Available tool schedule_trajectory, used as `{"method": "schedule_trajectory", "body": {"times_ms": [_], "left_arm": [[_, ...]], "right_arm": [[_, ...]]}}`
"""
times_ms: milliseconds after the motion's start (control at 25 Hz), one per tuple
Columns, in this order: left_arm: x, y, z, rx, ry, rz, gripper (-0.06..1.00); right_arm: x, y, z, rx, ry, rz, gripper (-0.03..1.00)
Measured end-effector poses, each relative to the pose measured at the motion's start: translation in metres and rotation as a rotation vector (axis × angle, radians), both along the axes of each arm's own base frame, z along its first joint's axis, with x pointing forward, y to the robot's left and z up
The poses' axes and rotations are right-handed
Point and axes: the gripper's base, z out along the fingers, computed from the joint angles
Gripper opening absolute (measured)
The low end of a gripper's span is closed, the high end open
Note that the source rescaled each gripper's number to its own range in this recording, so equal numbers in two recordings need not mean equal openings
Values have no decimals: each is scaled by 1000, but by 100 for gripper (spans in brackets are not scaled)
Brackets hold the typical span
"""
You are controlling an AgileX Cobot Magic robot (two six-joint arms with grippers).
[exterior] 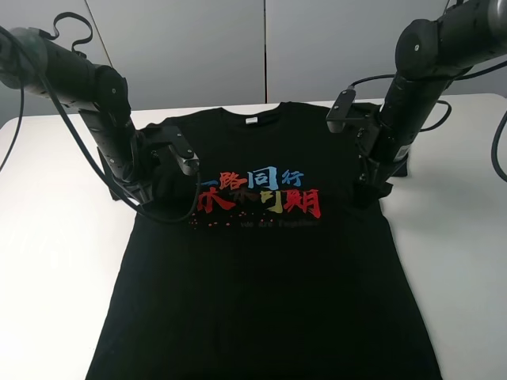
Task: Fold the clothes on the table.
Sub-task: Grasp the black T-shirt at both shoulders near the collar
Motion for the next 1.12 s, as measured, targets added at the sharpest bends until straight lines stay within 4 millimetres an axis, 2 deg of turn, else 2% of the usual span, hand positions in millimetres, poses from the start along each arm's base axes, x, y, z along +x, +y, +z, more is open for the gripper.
{"method": "schedule_trajectory", "body": {"times_ms": [560, 720, 800, 920, 1120], "left_arm": [[0, 0, 0, 0, 0, 2, 0], [0, 0, 0, -1, -1, 2, 0], [0, 0, 0, -2, -3, 2, 0], [0, 0, 0, -2, -3, 2, 0], [0, 0, 0, -4, -4, 3, 0]], "right_arm": [[3, 1, -31, -11, 37, 41, 83], [3, 1, -32, -12, 33, 42, 82], [5, 1, -34, -23, 21, 40, 76], [7, 0, -36, -33, -1, 40, 56], [8, 1, -38, -34, 2, 34, 33]]}}
